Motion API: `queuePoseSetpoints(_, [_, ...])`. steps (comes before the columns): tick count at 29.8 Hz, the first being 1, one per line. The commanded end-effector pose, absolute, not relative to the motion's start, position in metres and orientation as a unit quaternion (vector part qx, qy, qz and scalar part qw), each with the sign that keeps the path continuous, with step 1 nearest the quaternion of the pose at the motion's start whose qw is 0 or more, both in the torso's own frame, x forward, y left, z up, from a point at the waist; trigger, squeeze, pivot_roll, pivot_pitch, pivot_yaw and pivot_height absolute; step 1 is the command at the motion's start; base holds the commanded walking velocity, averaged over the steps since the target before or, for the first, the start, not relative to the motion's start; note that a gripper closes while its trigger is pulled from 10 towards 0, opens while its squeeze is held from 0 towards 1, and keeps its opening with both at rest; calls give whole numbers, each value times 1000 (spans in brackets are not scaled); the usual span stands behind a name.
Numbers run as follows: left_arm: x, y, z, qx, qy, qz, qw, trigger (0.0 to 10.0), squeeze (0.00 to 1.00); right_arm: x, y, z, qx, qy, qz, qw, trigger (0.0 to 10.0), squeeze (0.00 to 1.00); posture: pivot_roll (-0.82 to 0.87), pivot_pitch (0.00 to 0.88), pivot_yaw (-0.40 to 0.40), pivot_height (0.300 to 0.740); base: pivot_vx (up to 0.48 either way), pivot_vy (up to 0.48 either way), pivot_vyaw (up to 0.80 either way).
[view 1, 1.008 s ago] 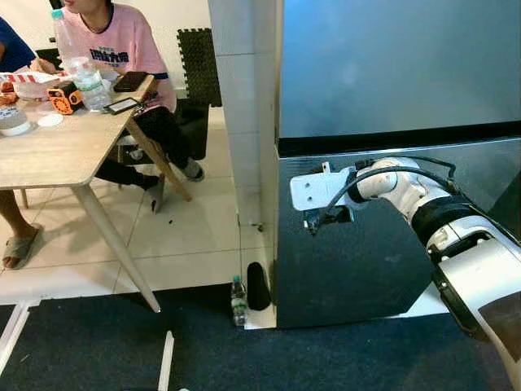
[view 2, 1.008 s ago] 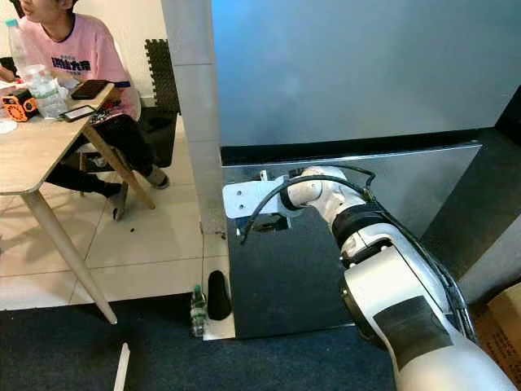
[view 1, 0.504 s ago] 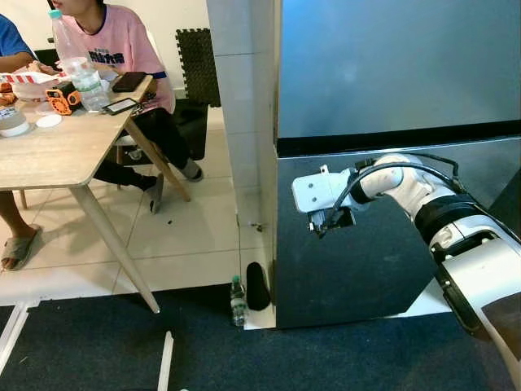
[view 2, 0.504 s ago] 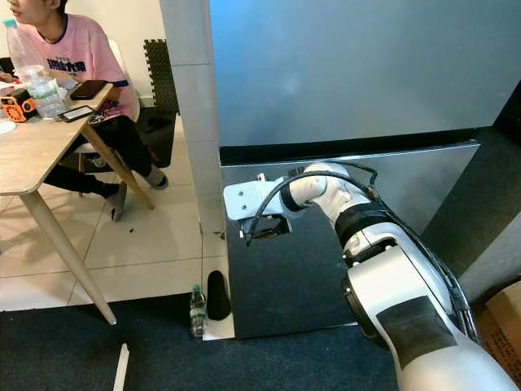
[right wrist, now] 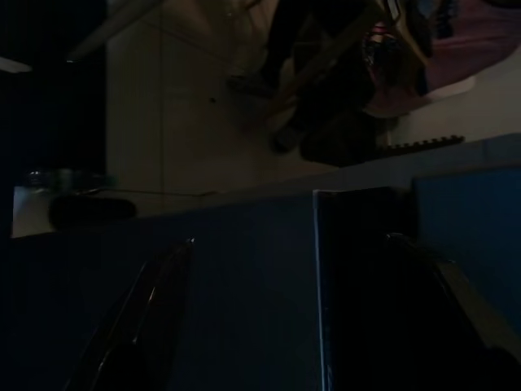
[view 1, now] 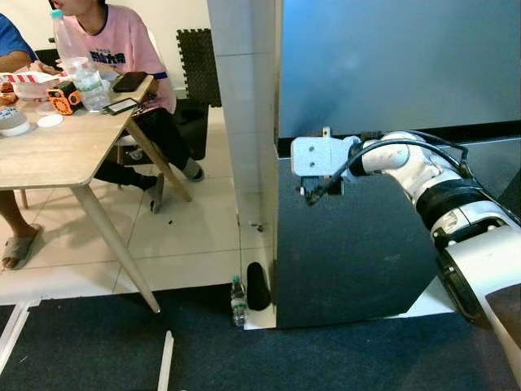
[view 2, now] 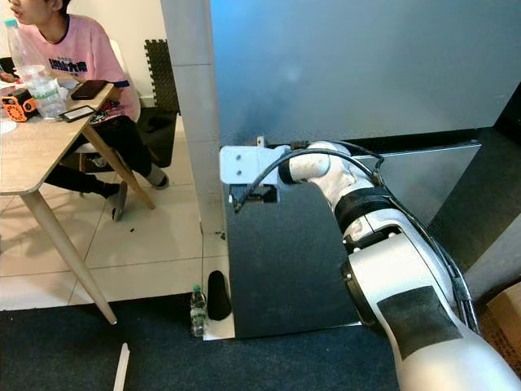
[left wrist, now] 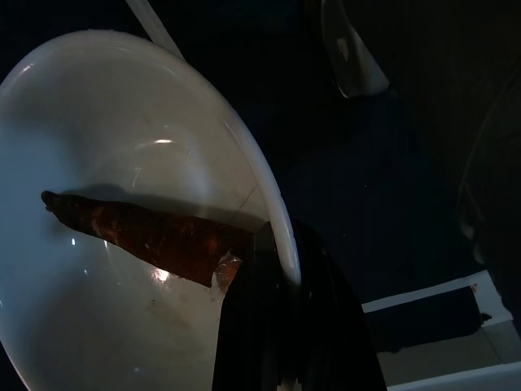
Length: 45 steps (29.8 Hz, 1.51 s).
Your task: Restocking fridge
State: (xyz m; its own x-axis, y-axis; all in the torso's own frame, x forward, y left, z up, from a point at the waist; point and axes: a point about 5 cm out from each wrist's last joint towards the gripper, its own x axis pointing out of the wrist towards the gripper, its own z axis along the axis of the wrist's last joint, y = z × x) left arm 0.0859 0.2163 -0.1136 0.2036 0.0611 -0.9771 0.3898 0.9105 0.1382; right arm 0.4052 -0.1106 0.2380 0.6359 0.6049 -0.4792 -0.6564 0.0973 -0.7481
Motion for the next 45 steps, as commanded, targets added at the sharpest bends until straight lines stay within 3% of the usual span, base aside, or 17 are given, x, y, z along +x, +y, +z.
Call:
queuePoseSetpoints(1, [83,215,-114,182,624,-110,752,10000,0,407,-112,240,-528,28,410,743,10000,0,-30,0,-21,740,0,0,0])
queuePoseSetpoints(8, [83,214,-115,181,624,-112,752,10000,0,411,-119,238,-549,45,374,746,10000,0,-30,0,-22,740,0,0,0])
queuePoseSetpoints(19, [76,212,-116,181,628,-116,748,10000,0,409,-118,216,-576,80,376,722,10000,0,-15,0,-36,740,0,0,0])
queuePoseSetpoints(32, [56,220,-118,192,638,-113,737,10000,0,407,-119,205,-571,91,373,725,10000,0,16,79,-32,740,0,0,0])
queuePoseSetpoints(37, [76,238,-111,215,616,-96,752,10000,0,407,-124,202,-586,98,367,716,10000,0,36,103,-39,740,0,0,0])
queuePoseSetpoints(45, [89,241,-107,222,605,-96,758,10000,0,407,-129,204,-607,106,372,694,10000,0,44,99,-46,740,0,0,0])
